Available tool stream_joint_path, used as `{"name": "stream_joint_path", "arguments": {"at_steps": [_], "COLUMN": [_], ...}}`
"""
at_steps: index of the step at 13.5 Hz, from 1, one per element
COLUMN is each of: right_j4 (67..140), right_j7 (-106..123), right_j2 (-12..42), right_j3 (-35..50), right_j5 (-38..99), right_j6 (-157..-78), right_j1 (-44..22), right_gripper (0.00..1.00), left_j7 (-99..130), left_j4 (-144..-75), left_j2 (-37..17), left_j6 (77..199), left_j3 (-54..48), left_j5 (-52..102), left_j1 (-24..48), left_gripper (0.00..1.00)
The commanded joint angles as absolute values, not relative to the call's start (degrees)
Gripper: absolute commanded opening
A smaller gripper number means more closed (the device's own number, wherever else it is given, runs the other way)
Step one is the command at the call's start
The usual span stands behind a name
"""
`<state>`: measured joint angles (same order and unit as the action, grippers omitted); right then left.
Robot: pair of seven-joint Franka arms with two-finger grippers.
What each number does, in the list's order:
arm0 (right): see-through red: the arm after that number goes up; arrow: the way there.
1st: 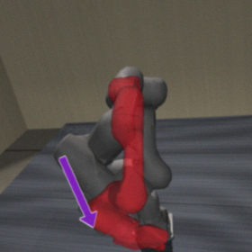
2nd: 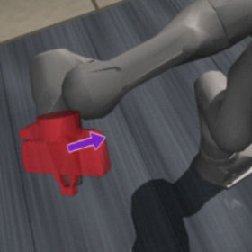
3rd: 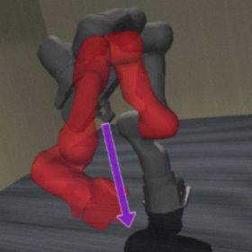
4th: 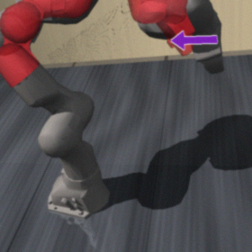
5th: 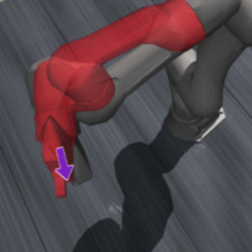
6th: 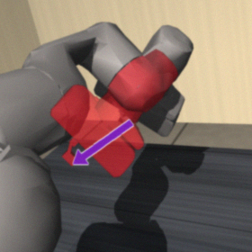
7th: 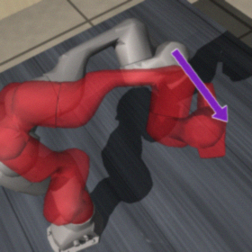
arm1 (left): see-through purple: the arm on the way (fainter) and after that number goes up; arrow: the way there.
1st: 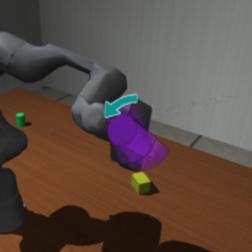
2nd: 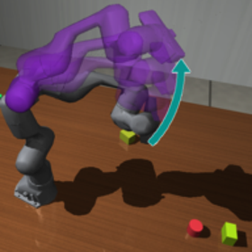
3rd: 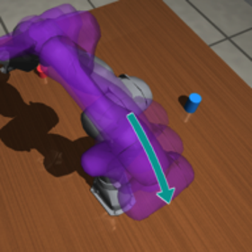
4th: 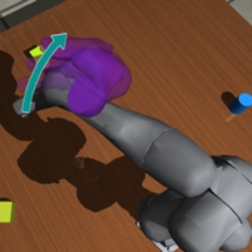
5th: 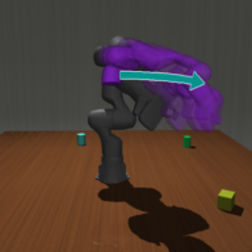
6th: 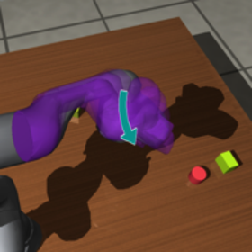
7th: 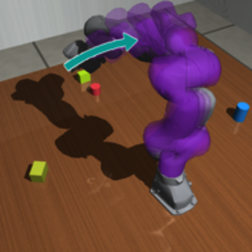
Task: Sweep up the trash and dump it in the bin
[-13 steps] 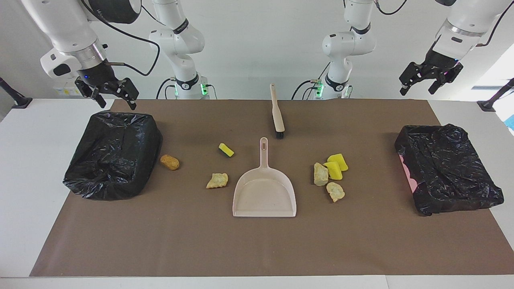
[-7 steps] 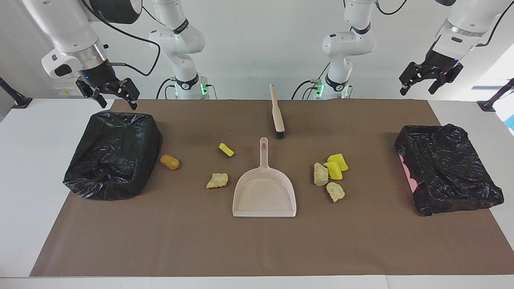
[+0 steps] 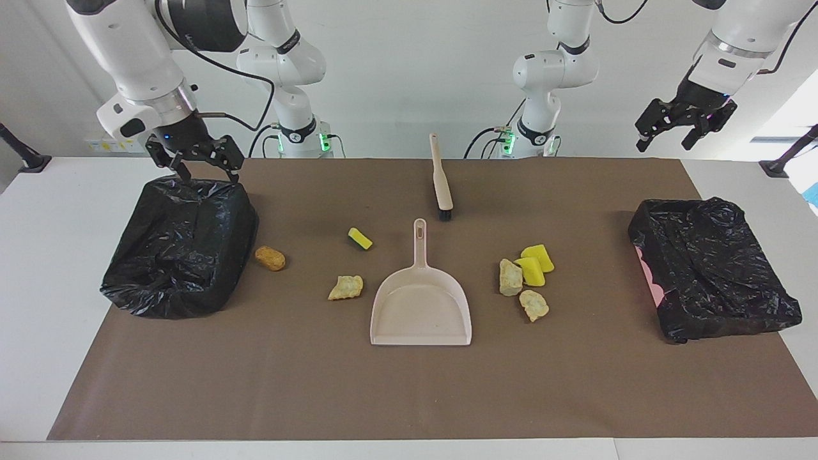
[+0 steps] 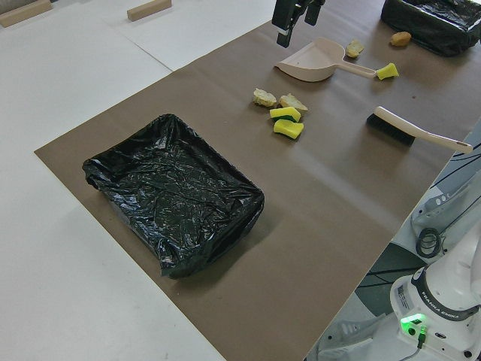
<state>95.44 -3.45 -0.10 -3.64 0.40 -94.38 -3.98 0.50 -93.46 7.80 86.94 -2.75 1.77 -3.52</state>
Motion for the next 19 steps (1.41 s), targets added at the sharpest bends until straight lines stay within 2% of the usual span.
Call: {"name": "stream_joint_path", "arguments": {"at_steps": [1,8,16,19], "right_j4": [97.73,99.05,104.41,104.41], "right_j7": [-7.11,-18.62,-28.73,-33.47], "right_j2": [1.49,5.88,7.29,9.75], "right_j3": [-3.52,-3.52,-3.52,-3.52], "right_j5": [0.35,0.44,0.44,0.44], "right_j6": [-98.95,-104.76,-111.71,-114.94], "right_j1": [-7.02,-15.63,-25.56,-29.17], "right_gripper": [1.00,1.00,1.00,1.00], "left_j7": [0.88,0.88,1.05,0.88], "left_j4": [-93.87,-93.87,-93.95,-93.78], "left_j2": [8.61,8.61,8.79,8.70], "left_j6": [86.22,86.31,85.34,85.61], "left_j3": [-2.81,-2.81,-2.81,-2.81], "left_j5": [2.02,2.02,2.02,2.02], "left_j1": [-3.78,-3.69,-3.78,-3.78], "left_gripper": [1.00,1.00,1.00,1.00]}}
